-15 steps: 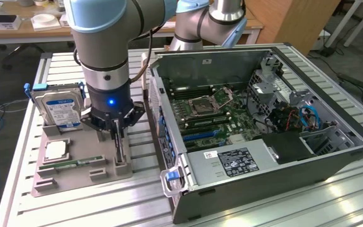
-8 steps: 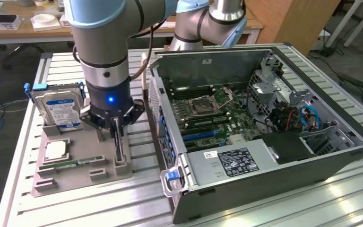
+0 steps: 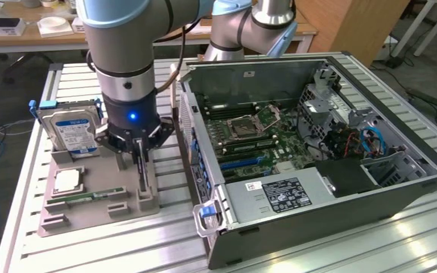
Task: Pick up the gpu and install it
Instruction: 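Pick up the gpu and move the gpu toward the slot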
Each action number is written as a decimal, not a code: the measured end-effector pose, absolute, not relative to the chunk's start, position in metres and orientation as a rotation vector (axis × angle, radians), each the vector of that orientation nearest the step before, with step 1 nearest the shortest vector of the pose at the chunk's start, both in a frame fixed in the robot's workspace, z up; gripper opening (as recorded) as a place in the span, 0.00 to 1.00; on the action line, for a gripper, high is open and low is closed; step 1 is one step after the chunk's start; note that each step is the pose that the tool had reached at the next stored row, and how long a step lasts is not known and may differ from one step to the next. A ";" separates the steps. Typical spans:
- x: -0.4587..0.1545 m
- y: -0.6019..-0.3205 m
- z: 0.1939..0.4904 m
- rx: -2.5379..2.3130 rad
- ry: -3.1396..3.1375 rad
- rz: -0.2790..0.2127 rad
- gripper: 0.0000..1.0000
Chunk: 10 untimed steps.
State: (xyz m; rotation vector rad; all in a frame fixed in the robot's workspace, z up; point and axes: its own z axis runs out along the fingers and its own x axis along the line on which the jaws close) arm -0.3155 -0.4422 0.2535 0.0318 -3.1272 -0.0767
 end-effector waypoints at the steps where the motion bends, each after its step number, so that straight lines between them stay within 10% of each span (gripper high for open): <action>1: -0.316 -0.442 0.254 0.032 -3.127 -0.077 0.26; 10: -0.316 -0.442 0.260 0.032 -3.127 -0.079 0.26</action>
